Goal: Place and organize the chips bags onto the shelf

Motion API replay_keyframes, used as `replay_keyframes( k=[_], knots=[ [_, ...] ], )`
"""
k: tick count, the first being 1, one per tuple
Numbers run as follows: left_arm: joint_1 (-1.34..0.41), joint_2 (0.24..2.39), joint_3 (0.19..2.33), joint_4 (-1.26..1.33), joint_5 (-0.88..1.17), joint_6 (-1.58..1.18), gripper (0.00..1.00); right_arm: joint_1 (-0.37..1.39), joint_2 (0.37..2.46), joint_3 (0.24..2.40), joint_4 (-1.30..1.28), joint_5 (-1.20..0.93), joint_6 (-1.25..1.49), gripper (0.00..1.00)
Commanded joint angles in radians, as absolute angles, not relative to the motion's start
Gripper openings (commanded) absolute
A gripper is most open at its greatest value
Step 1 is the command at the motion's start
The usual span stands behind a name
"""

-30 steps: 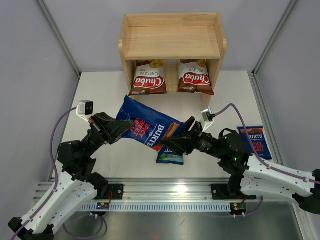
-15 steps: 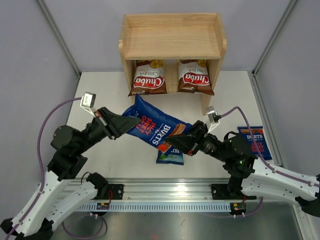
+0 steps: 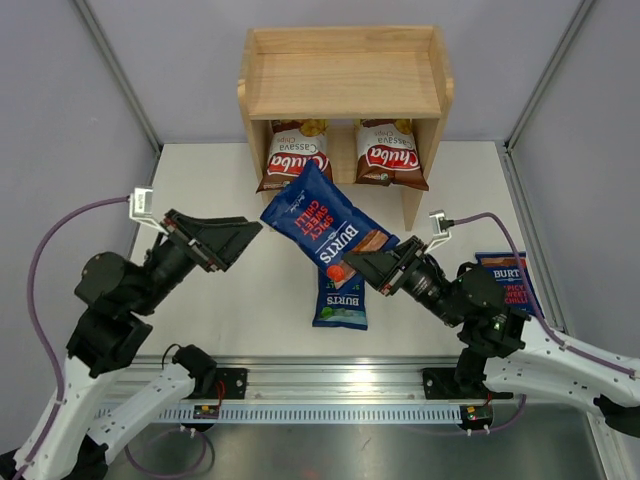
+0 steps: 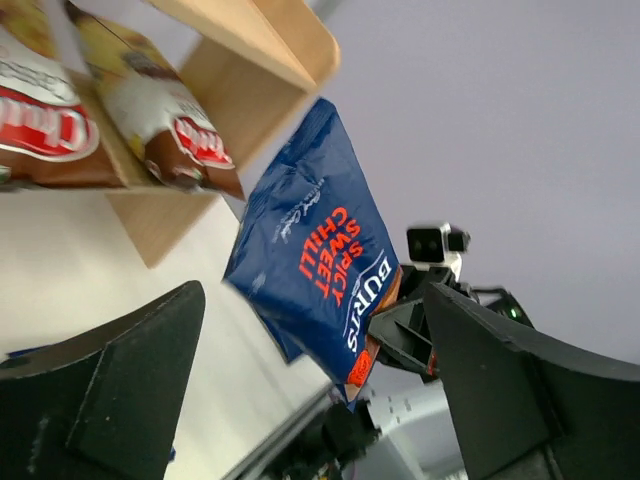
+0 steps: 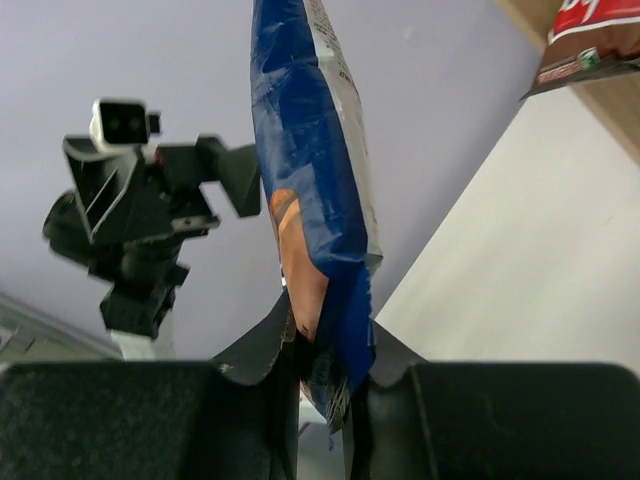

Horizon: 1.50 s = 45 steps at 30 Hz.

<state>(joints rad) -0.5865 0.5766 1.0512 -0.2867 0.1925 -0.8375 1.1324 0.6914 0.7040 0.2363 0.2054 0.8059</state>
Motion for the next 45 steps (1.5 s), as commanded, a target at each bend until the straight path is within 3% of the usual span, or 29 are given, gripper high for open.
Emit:
replay_keyframes(
  k=[1, 7, 16, 17, 20, 23, 31, 40, 45],
  knots=[
    [-0.583, 0.508, 1.118, -0.408, -0.108, -0.792, 0.96, 1.137, 0.704, 0.801, 0.181, 0.389, 0.859, 0.0],
    [-0.583, 0.491, 1.121, -0.627, -0.242, -0.686, 0.99, 1.135, 0.787, 0.94, 0.147, 0.512, 0.884, 0.0],
    [-0.583, 0.45, 1.011, -0.795, -0.173, -0.514, 0.99, 1.135, 1.041, 1.211, 0.144, 0.78, 0.974, 0.0],
    [-0.583, 0.433, 0.993, -0.789, -0.151, -0.497, 0.99, 1.135, 1.084, 1.232, 0.147, 0.816, 0.991, 0.06],
    [-0.583, 0.376, 0.928, -0.759, -0.066, -0.446, 0.99, 1.135, 1.173, 1.336, 0.138, 0.923, 1.037, 0.07],
    [-0.583, 0.345, 0.898, -0.765, -0.058, -0.416, 0.99, 1.132, 1.276, 1.46, 0.126, 0.997, 1.055, 0.0],
    [-0.584, 0.281, 0.842, -0.747, -0.017, -0.394, 0.99, 1.017, 1.552, 1.857, -0.121, 0.917, 1.21, 0.0],
    [-0.584, 0.224, 0.808, -0.726, -0.006, -0.41, 0.99, 0.979, 1.874, 2.309, -0.316, 0.988, 1.169, 0.01],
    [-0.584, 0.163, 0.799, -0.719, -0.006, -0.413, 0.99, 0.969, 1.993, 2.422, -0.354, 1.011, 1.177, 0.02]
  ],
)
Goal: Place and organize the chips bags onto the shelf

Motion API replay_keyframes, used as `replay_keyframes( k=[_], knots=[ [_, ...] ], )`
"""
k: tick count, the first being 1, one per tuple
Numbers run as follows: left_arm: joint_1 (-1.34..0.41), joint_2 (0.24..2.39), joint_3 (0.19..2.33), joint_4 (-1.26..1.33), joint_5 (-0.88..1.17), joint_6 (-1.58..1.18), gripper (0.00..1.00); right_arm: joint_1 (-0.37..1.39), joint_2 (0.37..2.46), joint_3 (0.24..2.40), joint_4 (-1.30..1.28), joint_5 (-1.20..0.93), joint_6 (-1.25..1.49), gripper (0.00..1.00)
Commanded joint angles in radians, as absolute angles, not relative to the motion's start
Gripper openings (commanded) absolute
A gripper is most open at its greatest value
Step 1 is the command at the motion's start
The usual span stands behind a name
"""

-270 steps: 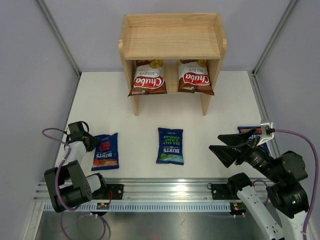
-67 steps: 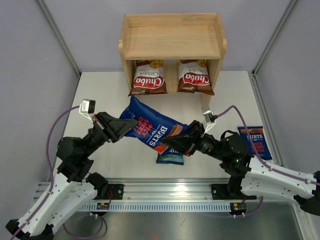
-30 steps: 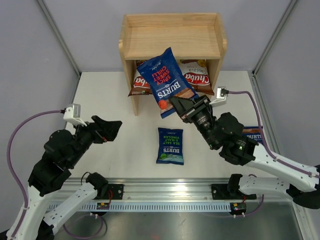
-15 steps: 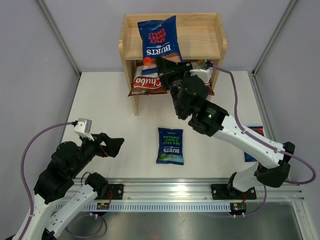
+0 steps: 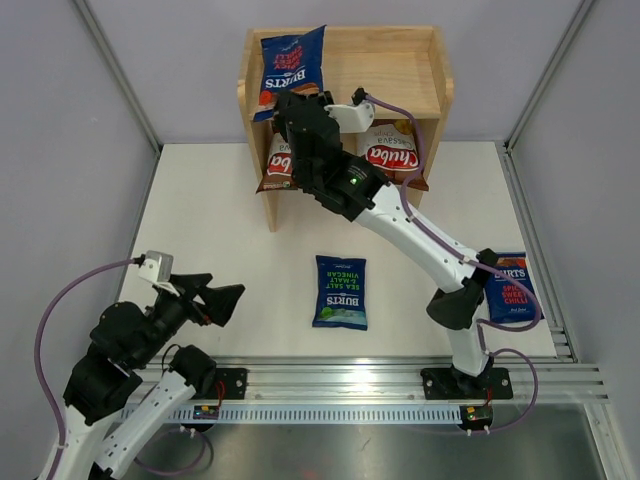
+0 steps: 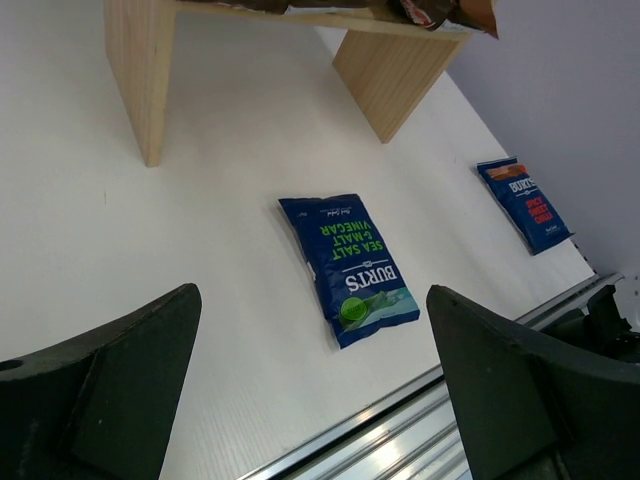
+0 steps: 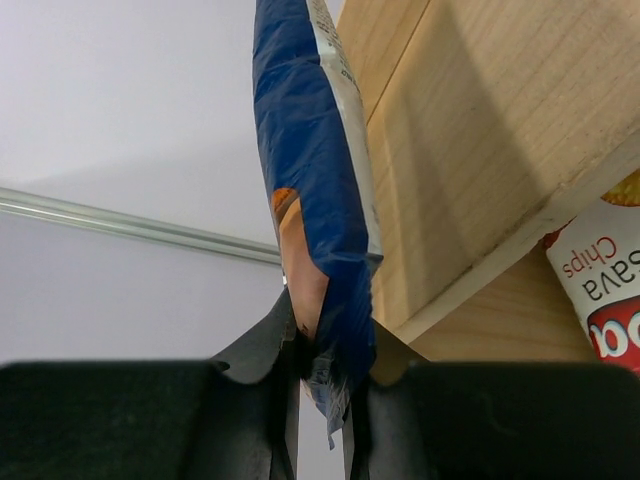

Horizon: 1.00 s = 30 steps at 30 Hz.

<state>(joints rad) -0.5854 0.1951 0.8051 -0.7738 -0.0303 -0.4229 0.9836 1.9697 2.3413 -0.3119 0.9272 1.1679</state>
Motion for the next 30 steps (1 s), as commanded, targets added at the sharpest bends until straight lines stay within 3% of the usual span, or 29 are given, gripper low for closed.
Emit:
replay_keyframes(
  k=[1, 9, 19, 30],
  knots=[
    [-0.584, 0.152, 0.799, -0.719, -0.006, -0.413, 0.99, 0.968, 2.014, 2.443, -0.354, 1.014, 1.181, 0.02],
    [-0.584, 0.143, 0.798, -0.718, -0.006, -0.411, 0.99, 0.902, 2.141, 2.595, -0.382, 0.905, 1.184, 0.03],
    [-0.584, 0.121, 0.798, -0.716, -0.006, -0.411, 0.99, 0.897, 2.224, 2.638, -0.379, 0.833, 1.193, 0.06],
    [-0.584, 0.117, 0.798, -0.715, 0.018, -0.411, 0.99, 0.9, 2.221, 2.643, -0.391, 0.83, 1.137, 0.36]
  ],
)
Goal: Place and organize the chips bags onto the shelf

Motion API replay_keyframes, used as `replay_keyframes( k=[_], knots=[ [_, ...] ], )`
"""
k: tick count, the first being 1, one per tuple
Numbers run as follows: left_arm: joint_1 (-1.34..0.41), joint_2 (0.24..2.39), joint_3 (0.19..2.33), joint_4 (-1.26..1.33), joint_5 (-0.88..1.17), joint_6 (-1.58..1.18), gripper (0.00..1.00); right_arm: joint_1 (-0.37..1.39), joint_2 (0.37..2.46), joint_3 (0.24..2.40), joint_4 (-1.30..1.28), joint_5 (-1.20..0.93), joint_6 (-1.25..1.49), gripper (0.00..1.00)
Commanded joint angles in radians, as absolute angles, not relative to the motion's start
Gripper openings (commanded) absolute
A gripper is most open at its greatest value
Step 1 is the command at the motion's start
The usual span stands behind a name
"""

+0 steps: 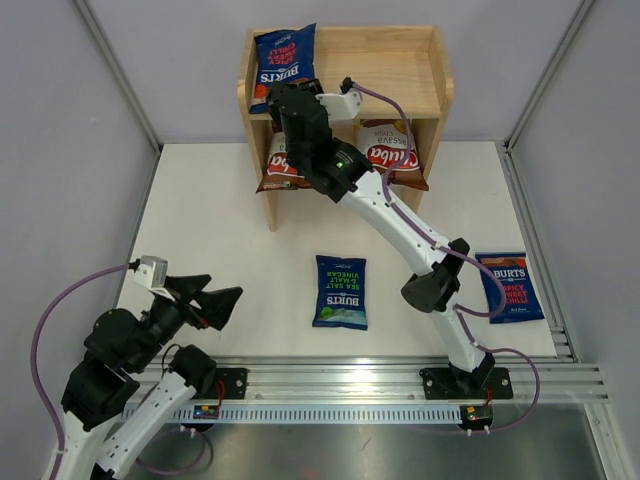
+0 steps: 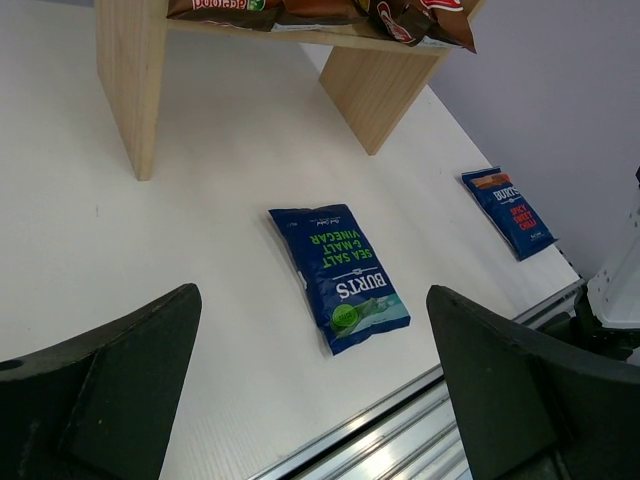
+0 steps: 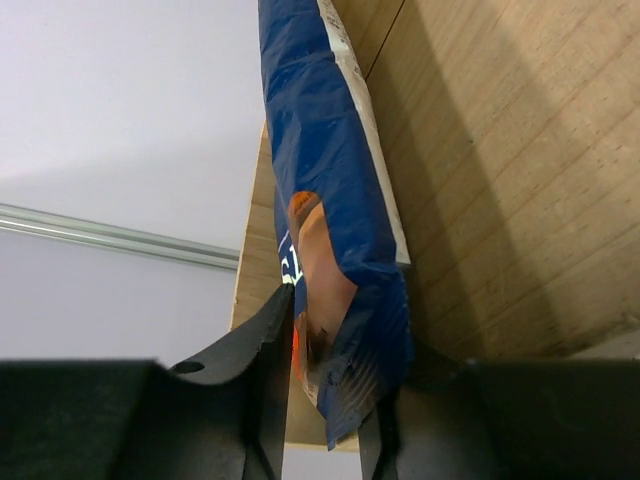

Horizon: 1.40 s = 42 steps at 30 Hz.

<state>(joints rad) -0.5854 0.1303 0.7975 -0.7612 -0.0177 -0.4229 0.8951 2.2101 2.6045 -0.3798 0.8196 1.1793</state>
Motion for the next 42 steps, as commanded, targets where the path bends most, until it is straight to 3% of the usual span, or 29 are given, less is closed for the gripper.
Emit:
replay_keyframes(
  k=[1, 18, 32, 35, 40, 42],
  knots=[
    [-0.584, 0.115, 0.798, -0.715, 0.018, -0.41, 0.99, 0.9, 2.218, 2.642, -0.393, 0.847, 1.125, 0.38],
    [-0.584, 0.118, 0.798, -0.713, 0.023, -0.411, 0.99, 0.902, 2.158, 2.628, -0.39, 0.893, 0.766, 0.67],
    [-0.584, 0.115, 0.793, -0.712, 0.029, -0.41, 0.99, 0.943, 2.172, 2.669, -0.365, 0.945, 0.384, 0.68],
    [-0.584, 0.115, 0.793, -0.712, 0.031, -0.41, 0.99, 0.939, 2.123, 2.597, -0.342, 0.953, 0.357, 0.65],
    [-0.584, 0.115, 0.793, -0.71, 0.031, -0.41, 0.99, 0.931, 2.098, 2.551, -0.327, 0.885, 0.37, 0.4],
    [-0.584, 0.113, 0.793, -0.712, 0.029, -0.411, 0.99, 0.931, 2.117, 2.566, -0.328, 0.856, 0.373, 0.38]
  ],
)
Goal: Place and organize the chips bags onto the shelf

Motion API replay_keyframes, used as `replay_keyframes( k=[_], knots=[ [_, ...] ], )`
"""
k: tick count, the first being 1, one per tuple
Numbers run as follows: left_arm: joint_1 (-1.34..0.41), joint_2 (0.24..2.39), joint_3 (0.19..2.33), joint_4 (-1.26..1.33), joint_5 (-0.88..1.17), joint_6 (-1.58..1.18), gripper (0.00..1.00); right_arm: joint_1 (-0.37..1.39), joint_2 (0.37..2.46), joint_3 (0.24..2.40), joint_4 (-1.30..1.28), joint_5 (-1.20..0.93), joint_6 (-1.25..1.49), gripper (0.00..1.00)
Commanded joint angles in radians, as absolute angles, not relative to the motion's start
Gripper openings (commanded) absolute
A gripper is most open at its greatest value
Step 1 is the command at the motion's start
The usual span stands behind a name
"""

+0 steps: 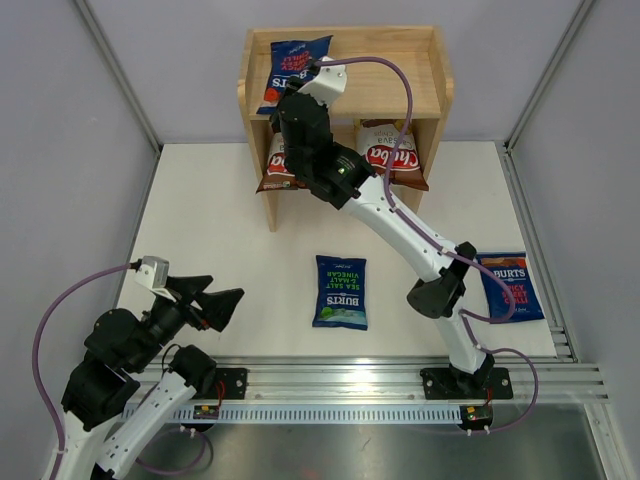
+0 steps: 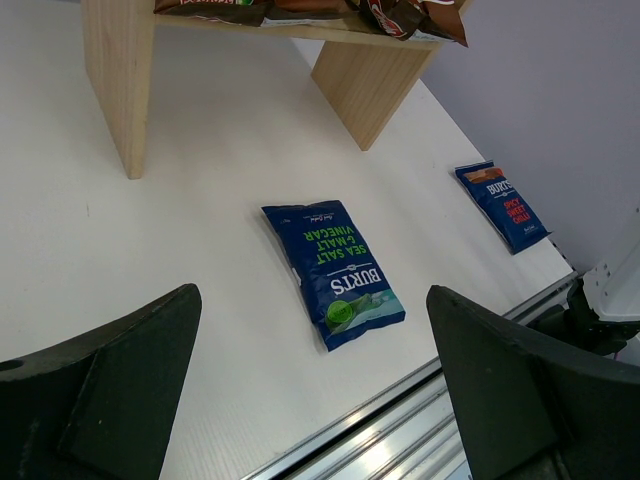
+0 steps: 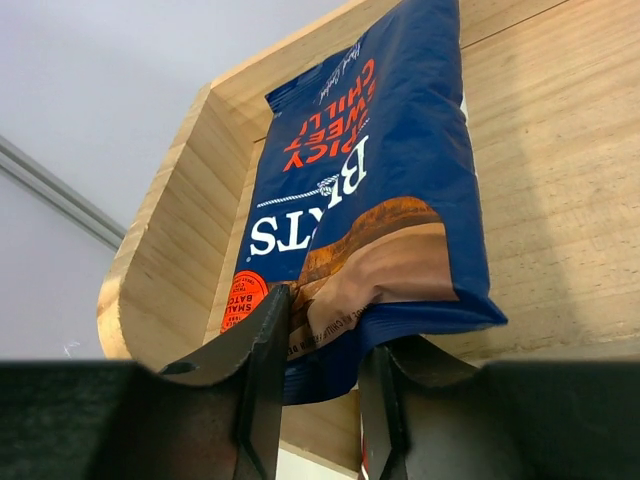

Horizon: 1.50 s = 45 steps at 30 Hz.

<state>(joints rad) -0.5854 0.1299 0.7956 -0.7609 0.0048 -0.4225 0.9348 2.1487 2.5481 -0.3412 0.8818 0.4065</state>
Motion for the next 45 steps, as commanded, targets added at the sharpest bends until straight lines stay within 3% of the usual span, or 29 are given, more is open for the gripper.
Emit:
replay_keyframes(
  k=[1, 17, 29, 38, 41, 45],
  knots=[
    [-0.584, 0.11, 0.795, -0.71, 0.029, -0.41, 0.99, 0.931, 2.124, 2.585, -0.334, 0.85, 0.382, 0.36],
    [-0.586, 0.104, 0.793, -0.71, 0.032, -0.41, 0.99, 0.931, 2.181, 2.609, -0.295, 0.732, 0.448, 0.39],
    [-0.591, 0.1, 0.793, -0.712, 0.032, -0.41, 0.99, 0.927, 2.076, 2.51, -0.33, 0.801, 0.4, 0.64],
    [-0.591, 0.106, 0.793, -0.713, 0.029, -0.413, 0.99, 0.927, 1.99, 2.408, -0.342, 0.782, 0.405, 0.74],
    [-0.591, 0.104, 0.793, -0.713, 0.029, -0.414, 0.99, 0.927, 1.968, 2.399, -0.379, 0.767, 0.426, 0.83],
    [-0.591, 0.106, 0.792, -0.715, 0.023, -0.413, 0.99, 0.927, 1.899, 2.294, -0.362, 0.742, 0.443, 0.85]
  ],
)
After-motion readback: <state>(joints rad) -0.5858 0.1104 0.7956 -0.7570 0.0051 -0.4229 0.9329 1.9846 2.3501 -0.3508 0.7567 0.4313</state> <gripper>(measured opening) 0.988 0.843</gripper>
